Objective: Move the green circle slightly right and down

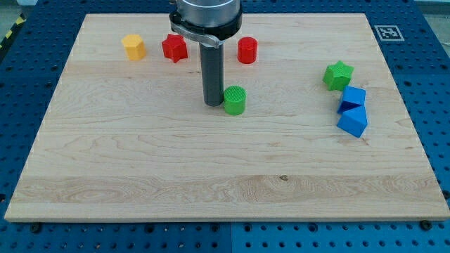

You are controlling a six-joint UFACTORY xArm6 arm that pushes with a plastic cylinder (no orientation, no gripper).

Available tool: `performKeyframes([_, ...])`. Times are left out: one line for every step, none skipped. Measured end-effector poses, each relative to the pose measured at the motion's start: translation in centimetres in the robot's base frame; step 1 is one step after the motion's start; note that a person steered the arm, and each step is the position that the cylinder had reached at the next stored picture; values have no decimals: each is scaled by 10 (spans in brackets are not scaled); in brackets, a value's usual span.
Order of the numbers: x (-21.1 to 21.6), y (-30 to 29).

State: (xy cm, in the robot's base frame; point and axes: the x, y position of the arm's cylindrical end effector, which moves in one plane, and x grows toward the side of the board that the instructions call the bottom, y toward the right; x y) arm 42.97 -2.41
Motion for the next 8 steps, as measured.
performKeyframes([-3,18])
performKeyframes([-4,35])
performKeyframes([-21,43])
performKeyframes([-25,63])
performKeyframes([-13,97])
performKeyframes([-1,109])
performKeyframes([-1,109])
performKeyframes([-1,109])
